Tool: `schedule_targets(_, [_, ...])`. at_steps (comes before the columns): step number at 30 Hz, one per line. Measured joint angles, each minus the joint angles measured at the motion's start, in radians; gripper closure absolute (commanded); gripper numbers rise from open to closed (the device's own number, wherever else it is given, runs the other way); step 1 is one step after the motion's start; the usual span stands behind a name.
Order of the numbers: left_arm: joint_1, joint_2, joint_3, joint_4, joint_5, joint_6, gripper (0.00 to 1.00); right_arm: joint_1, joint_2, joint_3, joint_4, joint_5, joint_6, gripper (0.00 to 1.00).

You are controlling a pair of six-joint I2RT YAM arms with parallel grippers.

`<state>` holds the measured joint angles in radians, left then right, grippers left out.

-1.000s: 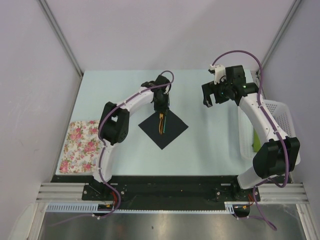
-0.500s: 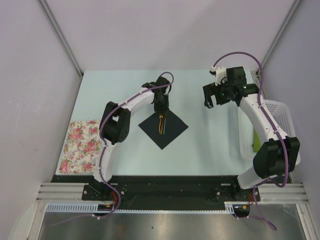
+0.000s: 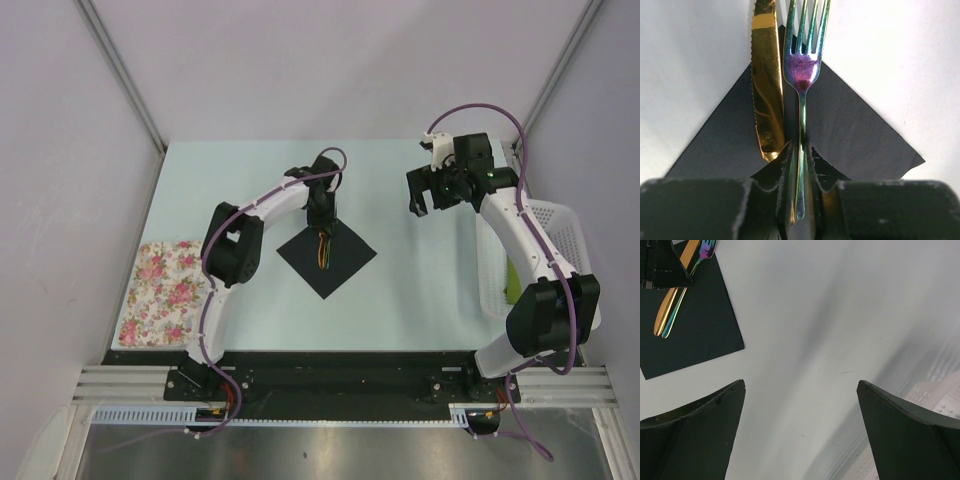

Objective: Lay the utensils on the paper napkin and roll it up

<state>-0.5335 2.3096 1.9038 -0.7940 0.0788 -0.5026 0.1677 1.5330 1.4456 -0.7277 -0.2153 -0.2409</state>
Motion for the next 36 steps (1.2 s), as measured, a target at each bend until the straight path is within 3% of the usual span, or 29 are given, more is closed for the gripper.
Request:
schedule_targets(5, [0.004,-0.001,0.0,0.0,0.001,-0.005,0.72,0.0,0.0,0.0,0.0,-0.002,0.0,0.0])
schedule_targets(9, [0.017,-0.036,-0.002,0.004,0.016,0.007,0.39,0.0,0.0,0.002,0.0,-0.013,0.003,0.0])
schedule_targets(13, [0.062,-0.195,-0.066,0.086,0.047,0.061,0.21,0.0,0.0,0.01,0.003,-0.047,0.004,0.0])
schedule_targets(17, [0.123,-0.464,-0.179,0.208,0.056,0.177,0.02,0.0,0.008,0.016,0.02,-0.097,0.016,0.0])
schedule_targets(23, [0.129,-0.857,-0.445,0.386,0.116,0.457,0.0,0.016,0.074,0.037,0.069,-0.2,0.064,0.0])
schedule_targets(27, [0.12,-1.067,-0.764,0.497,0.233,0.694,0.07,0.056,0.141,0.038,0.104,-0.265,0.113,0.0])
schedule_targets(31, [0.102,-1.133,-0.981,0.49,0.323,0.871,0.22,0.09,0.201,0.038,0.139,-0.315,0.175,0.03])
schedule_targets(36, [0.0,-1.113,-1.101,0.48,0.372,1.056,0.39,0.131,0.223,0.004,0.198,-0.348,0.246,0.09])
